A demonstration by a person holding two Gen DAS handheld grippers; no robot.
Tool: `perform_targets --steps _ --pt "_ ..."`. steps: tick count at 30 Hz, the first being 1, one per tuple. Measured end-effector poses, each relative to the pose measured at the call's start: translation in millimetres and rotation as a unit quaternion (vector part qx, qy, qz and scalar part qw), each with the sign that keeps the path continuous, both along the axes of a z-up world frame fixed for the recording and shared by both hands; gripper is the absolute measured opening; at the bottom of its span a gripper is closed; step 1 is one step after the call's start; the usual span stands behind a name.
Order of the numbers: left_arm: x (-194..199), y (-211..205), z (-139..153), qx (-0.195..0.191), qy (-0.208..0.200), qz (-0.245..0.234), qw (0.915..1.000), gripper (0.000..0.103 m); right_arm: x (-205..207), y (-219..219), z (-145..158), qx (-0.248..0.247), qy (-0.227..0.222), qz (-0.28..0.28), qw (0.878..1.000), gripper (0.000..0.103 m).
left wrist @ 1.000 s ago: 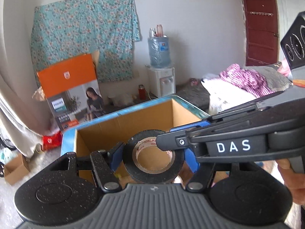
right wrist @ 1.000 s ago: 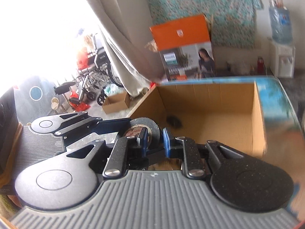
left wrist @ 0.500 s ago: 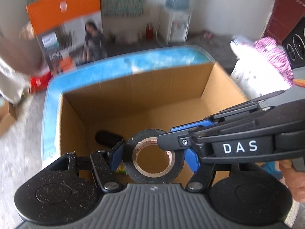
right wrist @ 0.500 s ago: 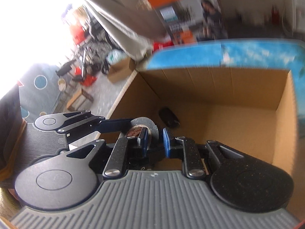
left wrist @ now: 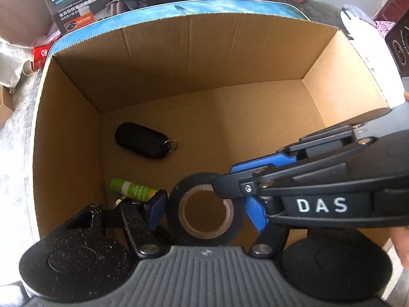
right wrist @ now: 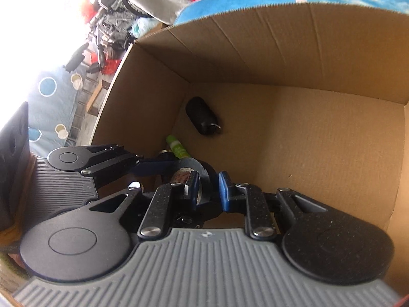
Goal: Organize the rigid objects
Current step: 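Carry the black tape roll into the cardboard box and open the right tool, then move the open right tool back to the pink bowl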
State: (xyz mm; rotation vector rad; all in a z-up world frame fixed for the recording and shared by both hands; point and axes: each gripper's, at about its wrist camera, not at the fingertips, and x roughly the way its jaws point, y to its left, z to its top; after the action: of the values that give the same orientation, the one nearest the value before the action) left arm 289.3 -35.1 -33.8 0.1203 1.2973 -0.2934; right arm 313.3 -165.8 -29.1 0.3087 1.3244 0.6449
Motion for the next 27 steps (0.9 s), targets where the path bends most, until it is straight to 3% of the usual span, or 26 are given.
perform_targets --steps 7,13,21,24,27 --pt "-3 7 9 -0.008 -0.002 0.006 0.9999 0.068 1 6 -6 -0.003 0.009 -0.008 1.000 0.018" --pt "-22 6 38 -0.010 -0.047 0.010 0.9988 0.071 -20 -13 18 0.039 -0.033 -0.037 0.998 0.018" --pt "-88 14 89 -0.010 -0.146 -0.009 0.9892 0.082 -109 -79 78 0.123 -0.141 -0.120 0.975 0.030" --pt "-114 13 100 -0.006 -0.180 -0.023 0.9834 0.086 -155 -104 87 0.138 -0.178 -0.150 0.963 0.041" --pt "-137 13 101 -0.030 -0.191 -0.031 0.9807 0.088 -195 -126 82 0.139 -0.198 -0.180 0.953 0.050"
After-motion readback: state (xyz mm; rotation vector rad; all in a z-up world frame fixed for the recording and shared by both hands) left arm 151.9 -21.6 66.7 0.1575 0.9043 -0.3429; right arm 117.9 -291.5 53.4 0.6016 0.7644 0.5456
